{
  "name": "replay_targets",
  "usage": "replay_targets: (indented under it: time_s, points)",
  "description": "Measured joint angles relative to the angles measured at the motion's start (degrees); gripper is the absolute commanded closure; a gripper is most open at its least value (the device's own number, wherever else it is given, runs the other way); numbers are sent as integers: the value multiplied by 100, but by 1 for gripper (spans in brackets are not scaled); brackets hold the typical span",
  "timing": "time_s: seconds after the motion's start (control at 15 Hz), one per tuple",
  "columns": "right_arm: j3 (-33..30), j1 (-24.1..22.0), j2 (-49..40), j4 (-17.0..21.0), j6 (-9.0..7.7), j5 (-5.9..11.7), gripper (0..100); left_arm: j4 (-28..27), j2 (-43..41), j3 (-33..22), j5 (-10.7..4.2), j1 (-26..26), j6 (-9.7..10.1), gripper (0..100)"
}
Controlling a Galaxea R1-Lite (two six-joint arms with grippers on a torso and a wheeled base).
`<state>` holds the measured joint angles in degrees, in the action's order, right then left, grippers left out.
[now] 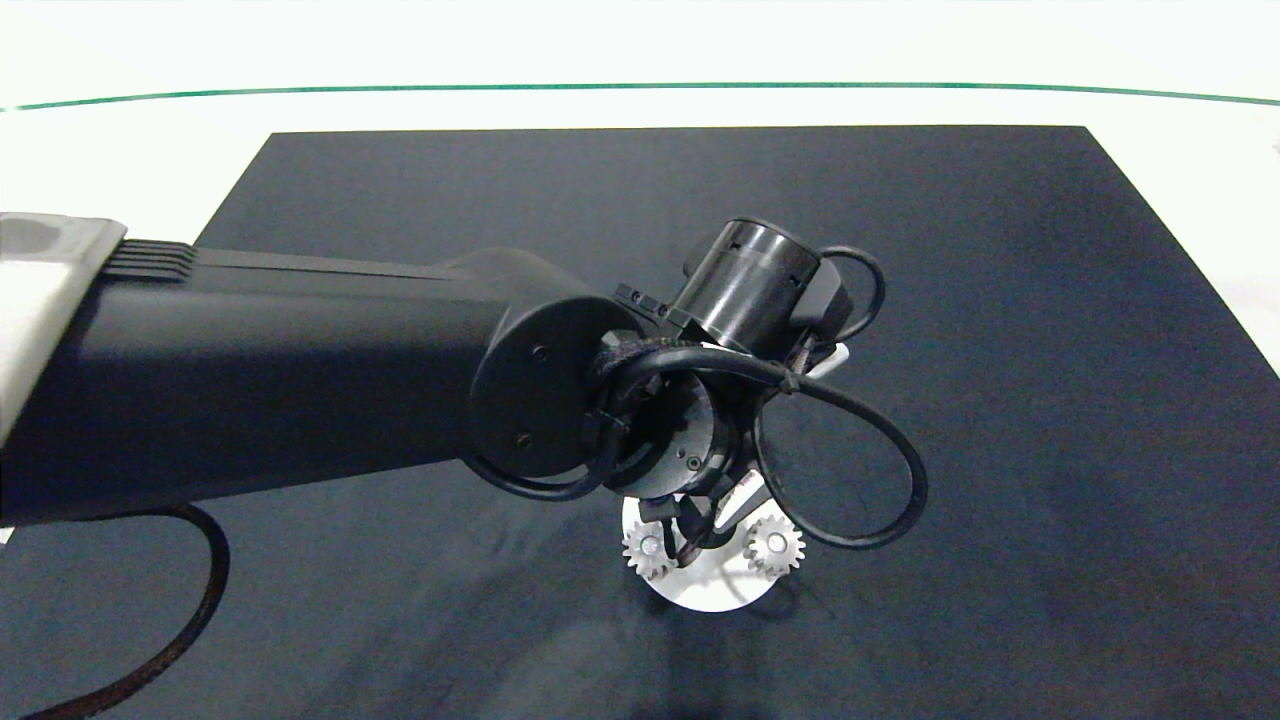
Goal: Install three planetary gears onto the carrier pins
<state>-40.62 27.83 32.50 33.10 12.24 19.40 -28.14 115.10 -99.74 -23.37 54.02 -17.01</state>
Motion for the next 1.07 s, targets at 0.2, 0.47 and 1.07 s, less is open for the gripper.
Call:
replay_targets:
  time_s: [0.2,0.47,1.07]
  points:
    - [2,0,0,0,0,-2,0,2,11,-4,6,-63,-20,78]
    - [2,9,7,0,0,0,0,0,30,-69,5,-82,-22,78]
    - [2,9,10,0,0,2,0,5,110,-54,-11,-66,17,78]
